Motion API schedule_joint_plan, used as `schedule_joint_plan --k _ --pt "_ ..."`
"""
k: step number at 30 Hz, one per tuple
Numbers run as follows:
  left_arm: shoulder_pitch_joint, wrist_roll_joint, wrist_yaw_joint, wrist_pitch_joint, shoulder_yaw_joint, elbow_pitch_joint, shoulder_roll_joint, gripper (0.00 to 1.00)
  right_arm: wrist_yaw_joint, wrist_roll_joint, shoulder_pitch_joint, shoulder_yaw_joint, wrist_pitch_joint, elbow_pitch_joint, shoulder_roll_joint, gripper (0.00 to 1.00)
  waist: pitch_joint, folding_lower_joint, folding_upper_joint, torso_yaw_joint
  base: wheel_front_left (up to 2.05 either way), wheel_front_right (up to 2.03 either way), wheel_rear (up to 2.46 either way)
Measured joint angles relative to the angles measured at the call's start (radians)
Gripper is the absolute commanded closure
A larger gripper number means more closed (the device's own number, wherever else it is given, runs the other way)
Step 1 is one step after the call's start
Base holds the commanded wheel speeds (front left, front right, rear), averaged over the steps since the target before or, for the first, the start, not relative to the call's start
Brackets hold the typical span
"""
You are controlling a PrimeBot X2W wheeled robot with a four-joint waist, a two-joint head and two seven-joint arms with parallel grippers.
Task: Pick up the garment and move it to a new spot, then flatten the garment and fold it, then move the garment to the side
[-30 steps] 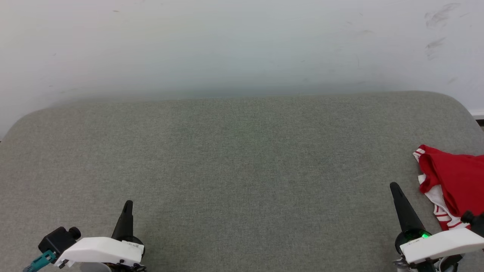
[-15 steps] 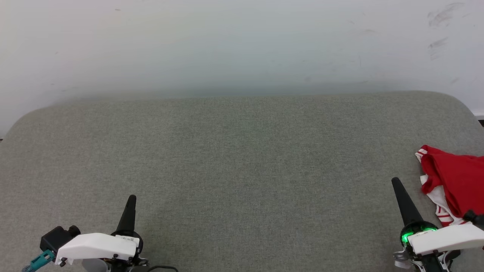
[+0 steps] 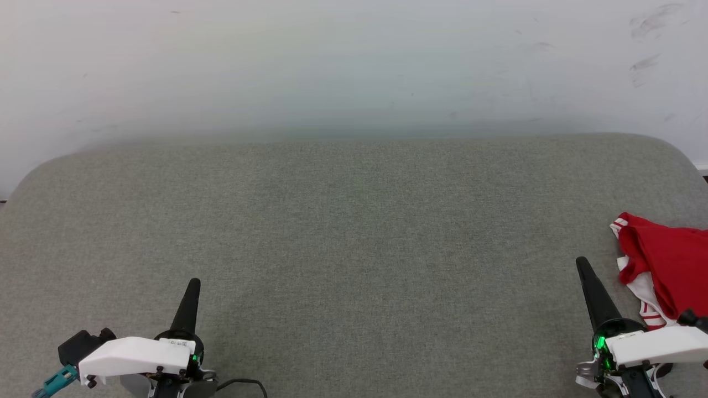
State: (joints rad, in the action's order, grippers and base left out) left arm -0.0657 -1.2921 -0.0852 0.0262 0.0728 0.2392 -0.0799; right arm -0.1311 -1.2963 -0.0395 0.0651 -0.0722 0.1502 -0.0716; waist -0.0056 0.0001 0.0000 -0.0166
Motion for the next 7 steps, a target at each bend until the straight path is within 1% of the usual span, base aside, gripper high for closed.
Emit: schedule_joint_plan --k 7 --pt "-0.004 -0.058 -0.01 0.016 0.006 0.001 0.005 1.0 0.0 -0.061 -0.01 0.004 -0.004 0.017 0.0 1.0 0.001 0.0 0.0 0.003 0.0 0.0 0.0"
